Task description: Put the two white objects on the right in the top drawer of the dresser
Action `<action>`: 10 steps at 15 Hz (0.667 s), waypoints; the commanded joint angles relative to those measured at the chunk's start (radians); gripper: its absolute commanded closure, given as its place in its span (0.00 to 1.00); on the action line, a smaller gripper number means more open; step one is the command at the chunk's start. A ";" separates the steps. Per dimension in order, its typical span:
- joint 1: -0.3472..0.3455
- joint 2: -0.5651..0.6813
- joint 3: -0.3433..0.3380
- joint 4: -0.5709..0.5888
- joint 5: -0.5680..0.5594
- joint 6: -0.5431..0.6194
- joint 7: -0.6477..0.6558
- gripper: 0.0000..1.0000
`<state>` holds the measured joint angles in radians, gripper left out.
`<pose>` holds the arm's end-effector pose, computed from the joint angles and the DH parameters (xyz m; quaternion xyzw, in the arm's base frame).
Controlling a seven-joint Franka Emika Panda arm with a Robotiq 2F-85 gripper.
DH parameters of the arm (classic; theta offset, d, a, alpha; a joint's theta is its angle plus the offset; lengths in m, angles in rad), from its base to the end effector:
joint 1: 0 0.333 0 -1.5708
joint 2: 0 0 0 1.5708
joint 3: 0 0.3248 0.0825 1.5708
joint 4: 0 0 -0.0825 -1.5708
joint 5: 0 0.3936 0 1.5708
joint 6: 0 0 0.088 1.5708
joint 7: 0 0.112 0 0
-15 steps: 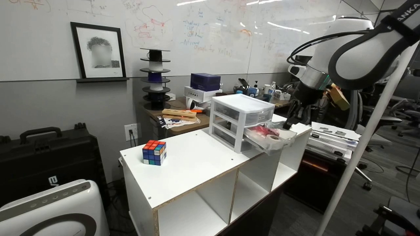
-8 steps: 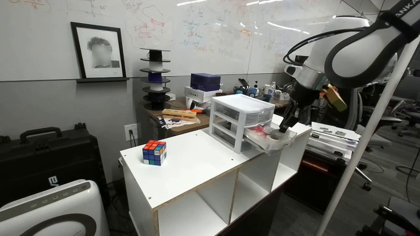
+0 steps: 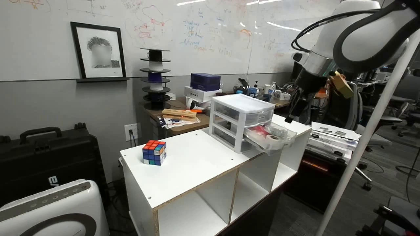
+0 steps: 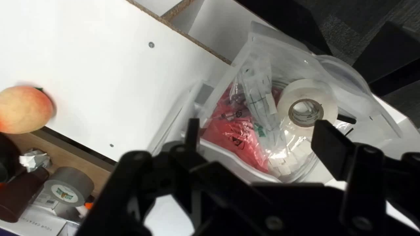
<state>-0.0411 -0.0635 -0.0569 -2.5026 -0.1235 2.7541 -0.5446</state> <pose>0.4952 -0.0438 0.3358 0.9497 0.2695 0.1390 0.0781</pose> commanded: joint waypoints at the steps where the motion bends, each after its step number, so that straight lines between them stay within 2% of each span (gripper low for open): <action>1: 0.003 -0.177 -0.005 -0.053 -0.011 -0.168 0.046 0.00; 5: 0.009 -0.278 -0.027 -0.101 0.013 -0.349 0.068 0.00; 7: 0.005 -0.269 -0.045 -0.104 0.030 -0.385 0.090 0.00; 10: 0.000 -0.227 -0.070 -0.110 0.041 -0.358 0.121 0.00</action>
<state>-0.0417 -0.3097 -0.1067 -2.6057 -0.1085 2.3827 -0.4526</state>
